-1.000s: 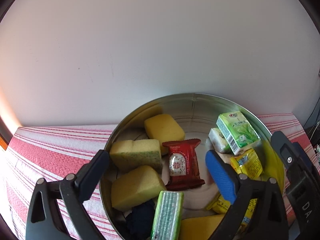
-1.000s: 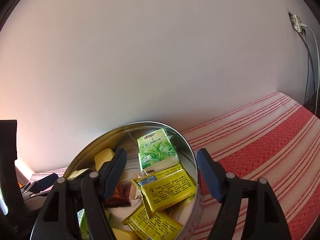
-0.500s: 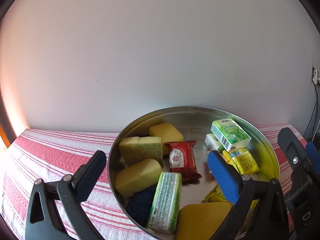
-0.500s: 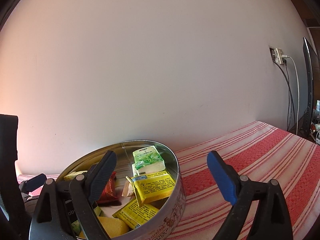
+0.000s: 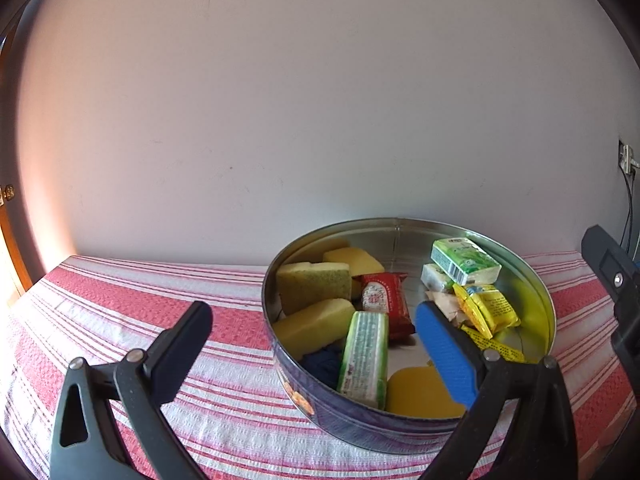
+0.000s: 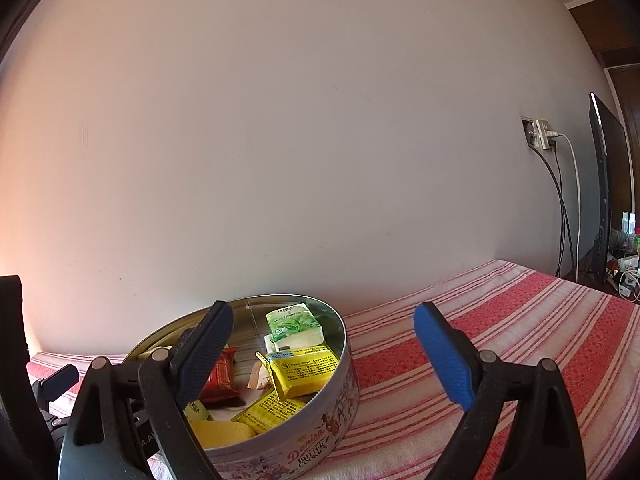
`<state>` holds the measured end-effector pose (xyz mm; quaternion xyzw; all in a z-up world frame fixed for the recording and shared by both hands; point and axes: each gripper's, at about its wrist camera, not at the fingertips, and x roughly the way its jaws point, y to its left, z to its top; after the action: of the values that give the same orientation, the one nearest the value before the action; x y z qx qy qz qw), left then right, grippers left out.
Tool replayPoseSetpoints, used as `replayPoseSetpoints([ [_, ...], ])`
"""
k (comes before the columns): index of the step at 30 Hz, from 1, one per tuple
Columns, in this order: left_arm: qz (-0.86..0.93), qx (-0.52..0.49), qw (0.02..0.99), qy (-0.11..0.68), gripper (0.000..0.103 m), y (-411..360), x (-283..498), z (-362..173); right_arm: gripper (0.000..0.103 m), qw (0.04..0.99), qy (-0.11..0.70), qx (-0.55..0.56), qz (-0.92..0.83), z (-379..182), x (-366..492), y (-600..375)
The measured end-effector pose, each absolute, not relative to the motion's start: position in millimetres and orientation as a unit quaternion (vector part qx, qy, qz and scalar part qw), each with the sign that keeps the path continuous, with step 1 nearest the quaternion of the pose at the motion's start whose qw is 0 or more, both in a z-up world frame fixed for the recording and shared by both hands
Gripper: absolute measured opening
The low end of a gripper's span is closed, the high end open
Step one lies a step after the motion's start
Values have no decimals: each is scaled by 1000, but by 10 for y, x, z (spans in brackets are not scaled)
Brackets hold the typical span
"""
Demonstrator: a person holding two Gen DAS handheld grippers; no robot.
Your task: Organize objects
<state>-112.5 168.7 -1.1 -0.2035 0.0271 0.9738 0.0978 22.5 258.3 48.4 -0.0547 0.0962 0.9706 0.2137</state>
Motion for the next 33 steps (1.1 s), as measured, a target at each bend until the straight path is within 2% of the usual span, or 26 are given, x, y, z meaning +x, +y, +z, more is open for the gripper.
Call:
replayPoseSetpoints([
  [19,979,-164,116,23,103,1436,-634,74,94,208,50,-13,977,522,657,2311],
  [33,978,-169,122,26,103,1389,-554,70,95,218,56,6,974,550,894,2269],
])
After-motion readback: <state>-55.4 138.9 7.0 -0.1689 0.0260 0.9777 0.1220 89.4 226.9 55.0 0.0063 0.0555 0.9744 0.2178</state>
